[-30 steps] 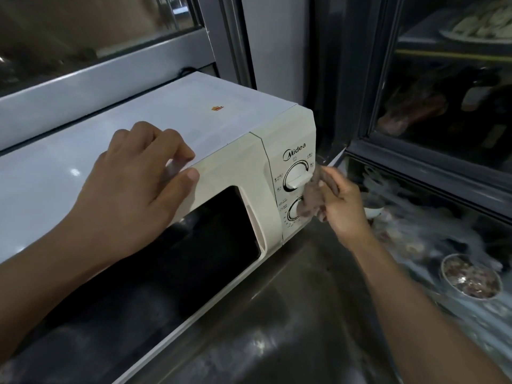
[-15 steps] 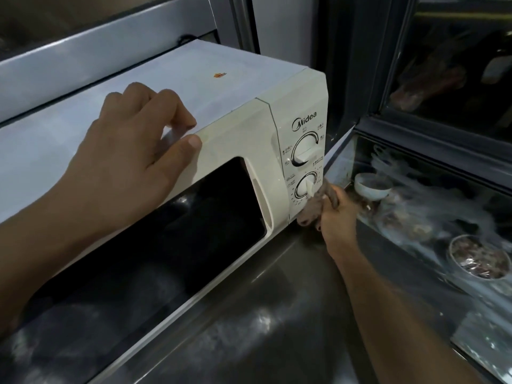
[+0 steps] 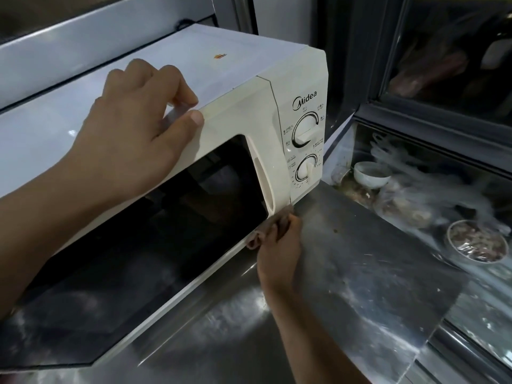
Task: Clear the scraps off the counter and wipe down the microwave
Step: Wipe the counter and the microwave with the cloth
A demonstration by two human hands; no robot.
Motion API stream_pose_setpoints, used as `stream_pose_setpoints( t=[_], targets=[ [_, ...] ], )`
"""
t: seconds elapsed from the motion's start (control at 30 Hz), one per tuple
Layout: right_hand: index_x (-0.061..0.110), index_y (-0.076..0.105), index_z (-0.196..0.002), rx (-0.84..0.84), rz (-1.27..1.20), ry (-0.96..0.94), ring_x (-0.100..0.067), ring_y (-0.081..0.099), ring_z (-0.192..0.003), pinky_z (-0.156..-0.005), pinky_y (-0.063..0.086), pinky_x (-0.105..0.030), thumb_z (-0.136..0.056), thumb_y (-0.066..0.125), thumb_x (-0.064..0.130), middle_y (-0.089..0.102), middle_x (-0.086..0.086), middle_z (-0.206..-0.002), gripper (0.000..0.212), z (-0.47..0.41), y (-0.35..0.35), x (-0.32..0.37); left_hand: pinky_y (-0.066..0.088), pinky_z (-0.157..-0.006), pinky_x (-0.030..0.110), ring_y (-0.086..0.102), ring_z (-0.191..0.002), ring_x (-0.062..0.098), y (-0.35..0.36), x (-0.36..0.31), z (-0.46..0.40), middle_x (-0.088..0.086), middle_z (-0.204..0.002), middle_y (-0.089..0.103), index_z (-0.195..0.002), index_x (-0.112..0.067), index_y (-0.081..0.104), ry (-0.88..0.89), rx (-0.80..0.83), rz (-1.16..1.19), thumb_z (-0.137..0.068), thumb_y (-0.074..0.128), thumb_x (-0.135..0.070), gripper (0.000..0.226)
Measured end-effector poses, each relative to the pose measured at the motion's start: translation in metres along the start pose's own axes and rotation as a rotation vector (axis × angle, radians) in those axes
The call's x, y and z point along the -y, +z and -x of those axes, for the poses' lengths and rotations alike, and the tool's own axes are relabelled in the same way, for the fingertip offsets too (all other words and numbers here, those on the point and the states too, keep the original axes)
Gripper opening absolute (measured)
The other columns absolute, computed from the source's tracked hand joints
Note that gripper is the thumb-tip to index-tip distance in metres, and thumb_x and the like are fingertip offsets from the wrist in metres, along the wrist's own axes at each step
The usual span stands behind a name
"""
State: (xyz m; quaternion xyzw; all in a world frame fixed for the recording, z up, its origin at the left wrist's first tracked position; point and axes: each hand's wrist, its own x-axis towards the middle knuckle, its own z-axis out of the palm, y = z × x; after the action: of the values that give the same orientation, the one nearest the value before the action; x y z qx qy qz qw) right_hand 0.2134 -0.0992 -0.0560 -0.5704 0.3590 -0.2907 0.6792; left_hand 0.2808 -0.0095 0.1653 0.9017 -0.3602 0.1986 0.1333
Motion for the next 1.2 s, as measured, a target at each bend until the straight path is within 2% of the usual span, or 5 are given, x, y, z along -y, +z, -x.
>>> stream_pose_setpoints(
  t=[0.37, 0.7, 0.83, 1.03, 1.2],
  targets=[
    [0.004, 0.045, -0.1, -0.151, 0.028, -0.064, -0.002, 0.056, -0.062, -0.053, 0.041, -0.007, -0.095, 0.035, 0.001, 0.052, 0.003, -0.074, 0.013, -0.063, -0.01, 0.012, 0.036, -0.086, 0.038, 0.042, -0.107, 0.028, -0.004, -0.007, 0.001, -0.002, -0.104, 0.041, -0.111, -0.016, 0.055, -0.032, 0.028, -0.005, -0.084, 0.039, -0.043, 0.042],
    [-0.023, 0.037, -0.121, -0.124, 0.06, -0.554, 0.031, 0.033, -0.109, -0.085, 0.029, 0.009, -0.074, 0.048, -0.028, 0.032, -0.024, -0.12, 0.048, 0.008, 0.005, 0.009, 0.04, -0.092, 0.045, 0.041, -0.11, 0.026, -0.008, -0.013, 0.003, 0.0, -0.104, 0.043, -0.11, -0.016, 0.055, -0.058, 0.057, 0.014, -0.083, 0.037, -0.043, 0.042],
    [-0.004, 0.038, -0.134, -0.031, 0.217, -0.546, -0.024, 0.037, -0.132, -0.11, 0.032, -0.03, -0.089, 0.055, 0.001, 0.034, -0.017, -0.139, 0.048, -0.005, -0.01, 0.012, 0.04, -0.09, 0.044, 0.04, -0.106, 0.024, -0.006, -0.011, 0.003, -0.001, -0.103, 0.043, -0.11, -0.017, 0.055, -0.052, 0.055, 0.017, -0.083, 0.036, -0.044, 0.042],
    [0.012, 0.041, -0.133, 0.002, 0.202, -0.668, -0.02, 0.041, -0.126, -0.104, 0.036, -0.038, -0.086, 0.061, 0.01, 0.044, -0.004, -0.133, 0.051, -0.013, -0.026, 0.042, 0.042, -0.087, 0.042, 0.041, -0.105, 0.022, -0.007, -0.011, 0.002, 0.002, -0.107, 0.046, -0.112, -0.017, 0.055, -0.062, 0.061, 0.026, -0.082, 0.035, -0.044, 0.045],
    [0.008, 0.048, -0.125, -0.065, 0.194, -0.791, -0.002, 0.042, -0.11, -0.1, 0.029, -0.005, -0.075, 0.072, 0.008, 0.043, 0.013, -0.115, 0.056, -0.017, -0.019, 0.101, 0.041, -0.082, 0.038, 0.042, -0.102, 0.025, -0.006, -0.012, 0.002, 0.006, -0.109, 0.048, -0.111, -0.016, 0.054, -0.058, 0.064, -0.002, -0.083, 0.034, -0.044, 0.044]
  ],
)
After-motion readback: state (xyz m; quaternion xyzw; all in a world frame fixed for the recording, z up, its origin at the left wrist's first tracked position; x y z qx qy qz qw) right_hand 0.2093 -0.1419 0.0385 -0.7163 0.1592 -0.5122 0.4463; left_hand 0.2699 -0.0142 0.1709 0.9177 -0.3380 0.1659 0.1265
